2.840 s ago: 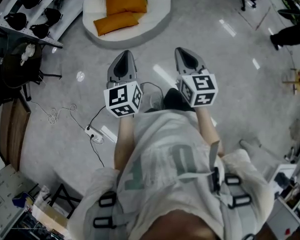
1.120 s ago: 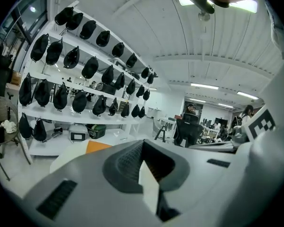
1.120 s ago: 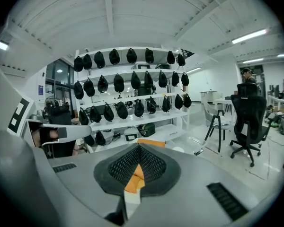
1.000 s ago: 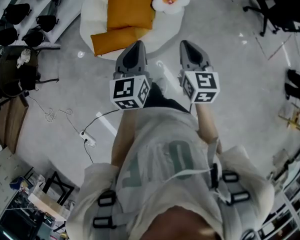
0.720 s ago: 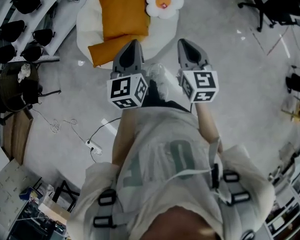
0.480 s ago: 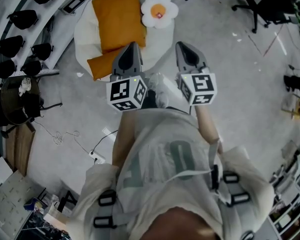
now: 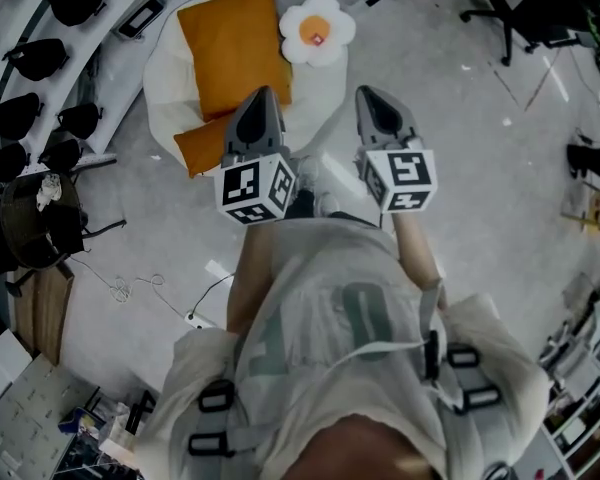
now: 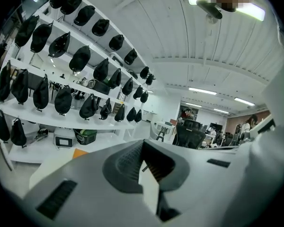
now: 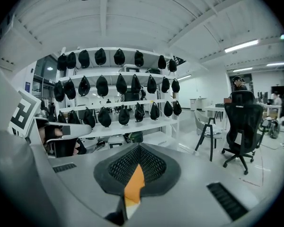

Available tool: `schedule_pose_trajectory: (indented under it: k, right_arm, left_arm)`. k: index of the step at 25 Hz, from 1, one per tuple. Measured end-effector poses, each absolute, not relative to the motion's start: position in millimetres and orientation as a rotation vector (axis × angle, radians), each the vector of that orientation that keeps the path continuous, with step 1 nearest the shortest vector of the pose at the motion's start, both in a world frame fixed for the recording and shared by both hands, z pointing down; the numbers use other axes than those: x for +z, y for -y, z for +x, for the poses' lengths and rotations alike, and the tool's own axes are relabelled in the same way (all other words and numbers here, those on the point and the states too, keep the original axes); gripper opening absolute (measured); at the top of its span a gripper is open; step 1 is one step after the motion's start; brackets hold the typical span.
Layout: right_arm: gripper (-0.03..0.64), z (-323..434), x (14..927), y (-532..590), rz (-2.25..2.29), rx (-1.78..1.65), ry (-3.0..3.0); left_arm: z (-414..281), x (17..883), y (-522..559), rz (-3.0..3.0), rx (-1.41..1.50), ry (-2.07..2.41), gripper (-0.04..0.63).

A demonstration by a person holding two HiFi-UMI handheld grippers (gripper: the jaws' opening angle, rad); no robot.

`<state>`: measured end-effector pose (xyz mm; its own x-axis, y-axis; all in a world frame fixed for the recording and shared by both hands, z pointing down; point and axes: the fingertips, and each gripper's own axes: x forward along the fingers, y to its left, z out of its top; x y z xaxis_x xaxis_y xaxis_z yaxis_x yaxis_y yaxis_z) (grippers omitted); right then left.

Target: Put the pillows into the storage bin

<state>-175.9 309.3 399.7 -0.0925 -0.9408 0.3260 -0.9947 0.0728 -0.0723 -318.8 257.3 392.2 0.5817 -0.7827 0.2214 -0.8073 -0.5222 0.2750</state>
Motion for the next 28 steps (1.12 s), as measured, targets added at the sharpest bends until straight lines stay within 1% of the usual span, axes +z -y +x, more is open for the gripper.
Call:
schedule_pose_trajectory:
  k: [7, 13, 21, 24, 28]
  right_arm:
    - [0.008, -188.7, 408.3, -284.1, 1.926, 0.392, 2.17]
    - [0.008, -204.9, 404.2, -233.5, 1.915, 0.397, 2.217]
    - [0.008, -200.7, 429.1, -150.2, 1.924, 0.44, 2.263]
    - [0.008, -196.3, 449.5, -119.2, 1.946, 0.485, 2.27]
    - [0.009, -205.8, 495.2, -76.2, 1.916, 0.601, 2.341]
  left_arm:
    - [-335.5, 403.8, -235.9, 2.432, 0.062, 1.339, 0.006]
    - [-379.7, 407.7, -192.8, 2.403, 0.096, 1.445, 0.006]
    - [-433.4, 427.3, -112.7, 2.333, 0.127, 1.634, 0.006]
    - [-442.7, 444.5, -81.1, 2.322, 0.133, 1.667, 0.006]
    - [-450.5, 494.2, -36.5, 2.296, 0.154, 1.642, 0.009]
